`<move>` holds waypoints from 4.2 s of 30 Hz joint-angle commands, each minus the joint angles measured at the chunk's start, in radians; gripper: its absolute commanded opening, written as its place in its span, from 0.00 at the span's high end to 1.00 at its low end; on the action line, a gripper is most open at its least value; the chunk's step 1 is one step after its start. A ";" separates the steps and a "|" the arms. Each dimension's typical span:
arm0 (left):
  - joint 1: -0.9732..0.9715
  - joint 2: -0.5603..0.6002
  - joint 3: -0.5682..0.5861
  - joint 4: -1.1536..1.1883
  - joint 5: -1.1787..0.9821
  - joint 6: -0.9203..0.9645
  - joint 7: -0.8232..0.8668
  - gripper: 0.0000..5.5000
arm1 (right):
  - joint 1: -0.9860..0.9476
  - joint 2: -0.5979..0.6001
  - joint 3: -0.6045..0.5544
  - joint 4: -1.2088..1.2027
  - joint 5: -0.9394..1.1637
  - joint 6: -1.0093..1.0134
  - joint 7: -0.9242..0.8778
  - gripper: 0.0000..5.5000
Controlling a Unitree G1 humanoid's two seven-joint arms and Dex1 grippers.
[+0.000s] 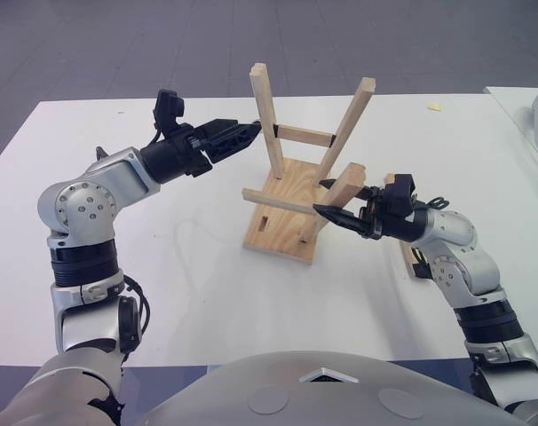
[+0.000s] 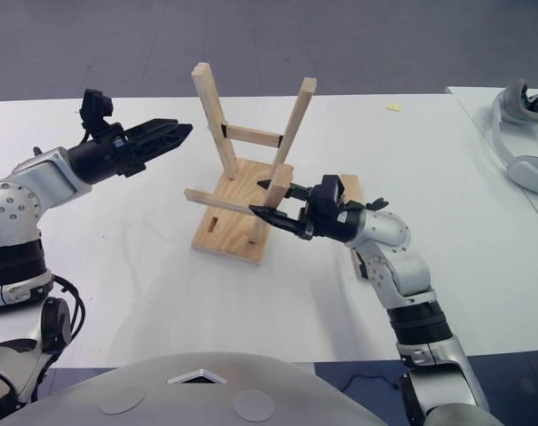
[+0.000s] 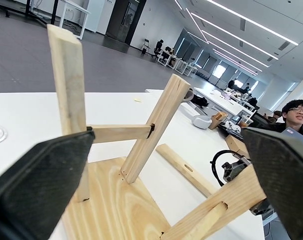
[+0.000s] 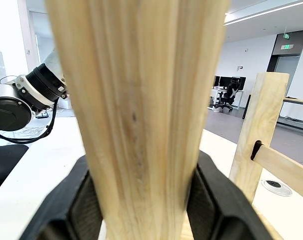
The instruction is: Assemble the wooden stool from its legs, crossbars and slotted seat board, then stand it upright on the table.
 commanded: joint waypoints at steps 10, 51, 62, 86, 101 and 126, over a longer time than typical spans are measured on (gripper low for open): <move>0.027 -0.022 0.017 -0.040 0.000 -0.014 0.033 0.02 | 0.076 -0.064 0.029 0.108 -0.139 0.231 -0.017 0.31; 0.500 0.116 -0.386 0.188 0.808 -0.655 -0.083 0.02 | 0.073 0.084 -0.437 0.047 -0.355 0.739 -0.752 0.23; 0.437 0.142 -0.559 0.091 0.923 -0.679 -0.137 0.02 | 0.080 0.083 -0.407 0.052 -0.374 0.722 -0.739 0.23; 0.350 0.052 -0.495 0.165 0.871 -0.651 -0.095 0.02 | -0.082 0.021 -0.259 0.332 -0.464 0.580 -0.640 0.55; -0.352 0.086 0.087 0.323 0.384 -0.266 0.124 0.02 | -0.708 -0.035 -0.505 0.257 -0.113 0.528 -0.514 0.61; -0.548 -0.207 0.139 0.275 -0.320 0.116 0.133 0.02 | -0.763 0.164 -0.477 0.020 0.712 1.124 -0.568 0.62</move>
